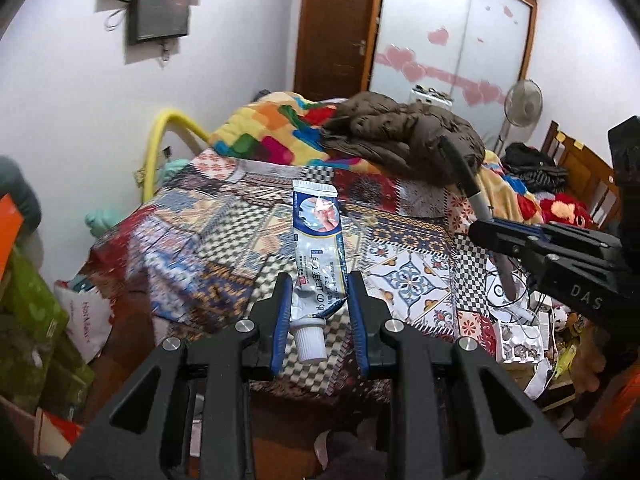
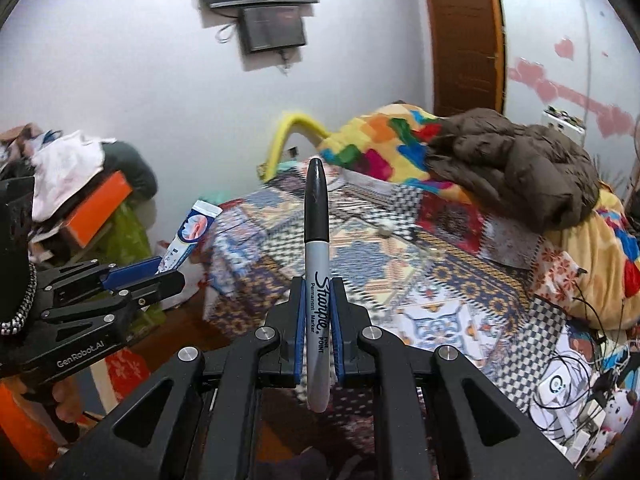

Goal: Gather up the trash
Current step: 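Carry the marker and toothpaste over the white bin with both tools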

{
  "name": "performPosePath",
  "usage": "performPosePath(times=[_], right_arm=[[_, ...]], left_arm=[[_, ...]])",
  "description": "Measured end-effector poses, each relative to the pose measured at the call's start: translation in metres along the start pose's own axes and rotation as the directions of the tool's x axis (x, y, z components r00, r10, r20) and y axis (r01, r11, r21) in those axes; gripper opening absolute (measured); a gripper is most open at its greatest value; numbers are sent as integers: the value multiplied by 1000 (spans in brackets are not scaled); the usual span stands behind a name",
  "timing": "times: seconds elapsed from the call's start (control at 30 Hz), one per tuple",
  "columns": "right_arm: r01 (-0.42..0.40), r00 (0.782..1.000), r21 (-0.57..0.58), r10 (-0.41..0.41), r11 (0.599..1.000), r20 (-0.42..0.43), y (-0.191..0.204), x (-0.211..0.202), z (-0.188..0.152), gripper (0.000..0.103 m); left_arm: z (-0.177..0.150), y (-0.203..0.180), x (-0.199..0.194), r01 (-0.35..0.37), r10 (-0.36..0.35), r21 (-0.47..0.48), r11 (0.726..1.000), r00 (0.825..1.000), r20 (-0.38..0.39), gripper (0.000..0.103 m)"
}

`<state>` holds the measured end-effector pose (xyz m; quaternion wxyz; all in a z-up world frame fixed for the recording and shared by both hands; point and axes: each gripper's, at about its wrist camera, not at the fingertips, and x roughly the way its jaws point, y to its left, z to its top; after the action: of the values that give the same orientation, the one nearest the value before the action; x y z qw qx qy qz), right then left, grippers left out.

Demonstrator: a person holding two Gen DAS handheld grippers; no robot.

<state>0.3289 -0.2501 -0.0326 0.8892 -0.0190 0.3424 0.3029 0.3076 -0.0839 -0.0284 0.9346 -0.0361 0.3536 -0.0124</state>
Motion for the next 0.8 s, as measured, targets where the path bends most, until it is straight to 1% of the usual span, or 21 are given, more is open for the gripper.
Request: performPosePath(times=[0.2, 0.43, 0.63, 0.8], right_arm=[[-58, 998, -54, 58, 997, -17, 52, 4, -13, 10], [-127, 990, -101, 119, 987, -80, 106, 23, -33, 10], [-184, 974, -124, 163, 975, -160, 147, 51, -54, 10], [-230, 949, -137, 191, 964, -251, 175, 84, -73, 10]], left_arm=[[-33, 38, -37, -66, 67, -53, 996, 998, 10, 27], [-76, 83, -58, -133, 132, -109, 985, 991, -15, 27], [-111, 127, -65, -167, 159, -184, 969, 986, -57, 27], [-135, 162, -54, -186, 164, -241, 952, 980, -110, 27]])
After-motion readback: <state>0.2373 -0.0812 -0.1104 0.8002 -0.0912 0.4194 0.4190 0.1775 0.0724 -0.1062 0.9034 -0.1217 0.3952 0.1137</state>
